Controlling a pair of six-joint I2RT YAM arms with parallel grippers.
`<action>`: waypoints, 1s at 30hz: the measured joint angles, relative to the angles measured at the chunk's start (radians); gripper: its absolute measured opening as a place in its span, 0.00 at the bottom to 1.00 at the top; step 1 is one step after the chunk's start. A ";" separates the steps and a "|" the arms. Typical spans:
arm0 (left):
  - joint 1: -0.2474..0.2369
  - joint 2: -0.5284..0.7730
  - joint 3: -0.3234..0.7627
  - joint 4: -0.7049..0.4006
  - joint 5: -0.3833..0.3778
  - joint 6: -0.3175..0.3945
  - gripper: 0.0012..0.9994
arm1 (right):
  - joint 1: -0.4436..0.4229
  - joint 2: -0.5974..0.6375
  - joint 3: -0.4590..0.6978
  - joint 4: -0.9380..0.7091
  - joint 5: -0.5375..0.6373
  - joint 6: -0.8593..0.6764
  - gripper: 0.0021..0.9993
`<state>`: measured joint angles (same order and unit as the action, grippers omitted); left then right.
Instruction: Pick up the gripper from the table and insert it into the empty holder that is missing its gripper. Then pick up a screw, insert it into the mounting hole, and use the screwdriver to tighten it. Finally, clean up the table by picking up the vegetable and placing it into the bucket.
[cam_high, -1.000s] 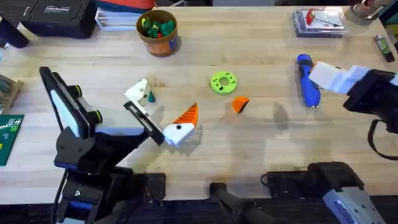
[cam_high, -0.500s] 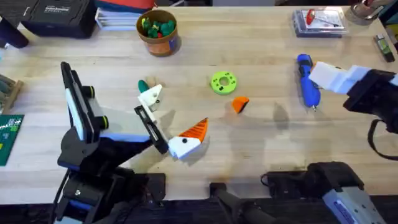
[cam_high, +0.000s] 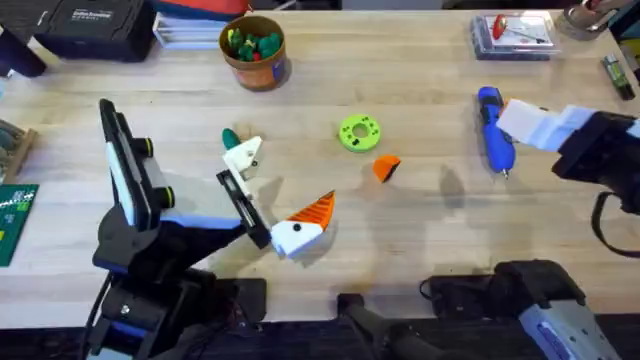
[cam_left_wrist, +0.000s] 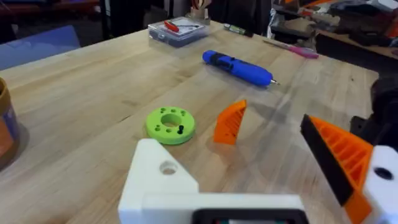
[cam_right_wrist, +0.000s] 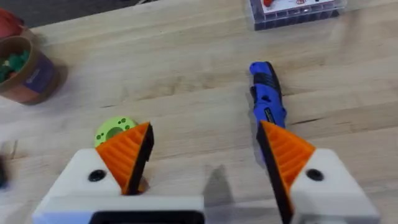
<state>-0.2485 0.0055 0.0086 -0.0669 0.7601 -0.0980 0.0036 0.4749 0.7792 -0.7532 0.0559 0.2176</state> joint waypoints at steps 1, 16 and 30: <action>0.000 0.000 0.000 0.000 0.000 0.000 0.99 | 0.000 0.000 0.000 0.000 0.000 0.000 0.99; 0.000 0.000 0.000 0.000 -0.001 -0.114 0.99 | 0.000 0.003 0.000 -0.021 -0.001 -0.009 0.99; 0.000 0.000 0.000 0.000 -0.001 -0.150 0.99 | 0.234 0.484 0.303 -0.317 -0.097 -0.178 0.99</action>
<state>-0.2485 0.0051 0.0086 -0.0666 0.7593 -0.2478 0.2379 0.9591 1.0822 -1.0698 -0.0414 0.0397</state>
